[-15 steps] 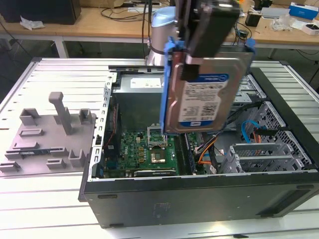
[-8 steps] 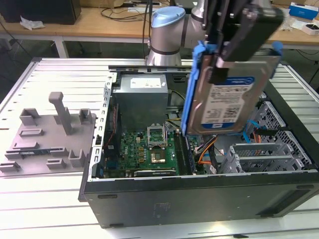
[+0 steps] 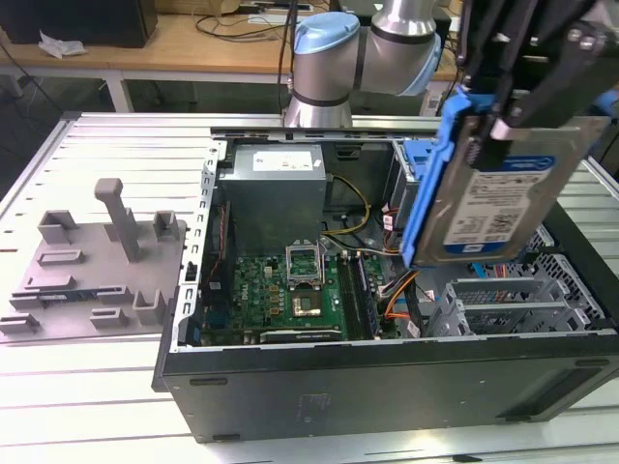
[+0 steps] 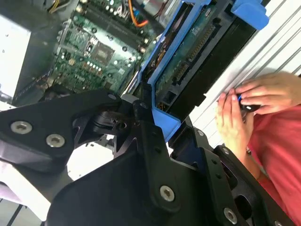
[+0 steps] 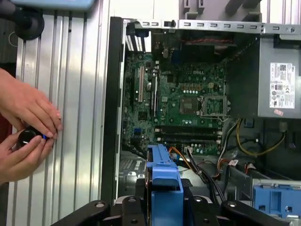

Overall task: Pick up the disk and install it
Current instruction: 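Pick up the disk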

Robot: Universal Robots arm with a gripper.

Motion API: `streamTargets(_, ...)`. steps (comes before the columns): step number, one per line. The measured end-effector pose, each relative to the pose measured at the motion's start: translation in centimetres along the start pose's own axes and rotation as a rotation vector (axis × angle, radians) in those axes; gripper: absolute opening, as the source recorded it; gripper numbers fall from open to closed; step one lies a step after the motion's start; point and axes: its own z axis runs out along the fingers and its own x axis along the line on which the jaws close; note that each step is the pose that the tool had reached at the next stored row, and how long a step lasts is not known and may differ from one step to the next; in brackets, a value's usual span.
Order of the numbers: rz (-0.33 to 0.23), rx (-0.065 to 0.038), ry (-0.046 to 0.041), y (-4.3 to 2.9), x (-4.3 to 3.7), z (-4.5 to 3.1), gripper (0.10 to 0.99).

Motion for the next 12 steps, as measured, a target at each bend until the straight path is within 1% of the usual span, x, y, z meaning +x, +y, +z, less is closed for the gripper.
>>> streamTargets(2,0.000,0.000,0.0000,-0.99,0.05,0.13,0.369)
streamTargets(5,0.004,0.000,-0.0011,-2.11,0.08,0.51,0.369)
streamTargets(7,0.007,0.000,-0.0016,-2.62,0.10,0.67,0.369)
streamTargets(8,0.009,0.000,-0.0019,-3.01,0.11,0.78,0.369)
streamTargets(12,0.015,-0.001,-0.0026,-3.93,0.14,1.00,0.369)
